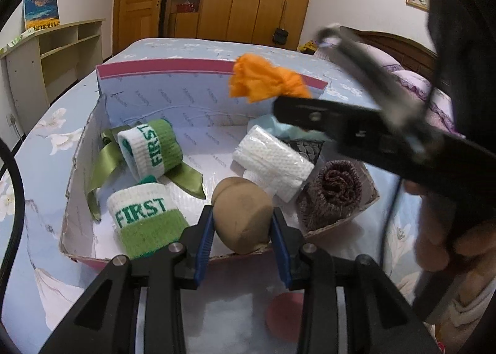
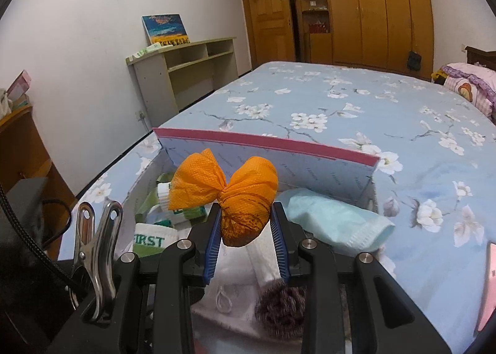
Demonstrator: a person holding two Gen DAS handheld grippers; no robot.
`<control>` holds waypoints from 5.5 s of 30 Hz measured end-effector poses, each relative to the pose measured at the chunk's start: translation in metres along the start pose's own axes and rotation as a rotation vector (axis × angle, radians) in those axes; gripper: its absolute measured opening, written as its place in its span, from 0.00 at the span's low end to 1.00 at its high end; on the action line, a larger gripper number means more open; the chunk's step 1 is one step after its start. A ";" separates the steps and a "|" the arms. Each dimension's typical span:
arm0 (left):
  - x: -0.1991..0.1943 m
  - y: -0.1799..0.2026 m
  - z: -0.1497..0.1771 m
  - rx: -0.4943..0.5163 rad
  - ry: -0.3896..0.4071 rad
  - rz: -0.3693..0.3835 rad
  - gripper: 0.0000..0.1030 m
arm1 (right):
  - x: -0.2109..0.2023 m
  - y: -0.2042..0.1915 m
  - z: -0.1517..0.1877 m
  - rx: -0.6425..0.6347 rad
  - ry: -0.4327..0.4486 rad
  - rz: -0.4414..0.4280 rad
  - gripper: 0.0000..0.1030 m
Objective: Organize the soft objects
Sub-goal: 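Carry the yarn bow and beige sponge over the pink box with both grippers, then lower both items into the box and open both grippers, then move the right gripper to the yellow foam sponge while the left approaches the pink makeup sponge, then grasp the yellow foam sponge with the right gripper while the left grasps the pink makeup sponge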
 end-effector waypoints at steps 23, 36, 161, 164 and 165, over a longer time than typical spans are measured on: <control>-0.001 -0.004 0.003 -0.016 0.002 0.008 0.36 | 0.066 0.024 0.013 0.058 -0.121 0.020 0.31; -0.016 -0.004 0.000 -0.021 0.023 0.000 0.41 | 0.055 0.022 0.006 0.081 -0.091 -0.013 0.40; -0.088 0.032 0.069 -0.032 -0.022 0.056 0.41 | -0.154 -0.016 0.217 0.065 -0.405 -0.130 0.35; -0.075 0.036 0.065 -0.021 -0.040 0.047 0.41 | -0.152 -0.011 0.212 0.060 -0.389 -0.119 0.35; -0.071 0.037 0.065 -0.016 -0.045 0.041 0.41 | -0.149 -0.011 0.212 0.061 -0.386 -0.120 0.35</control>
Point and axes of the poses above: each gripper's, at about its wrist camera, not at the fingertips, and x roughly the way its jaws point, y to its right, z to its underside, the point moved 8 cm from there along x, roughly the way its jaws point, and after that the axes turned 6 degrees about x, right-handed, at the moved point
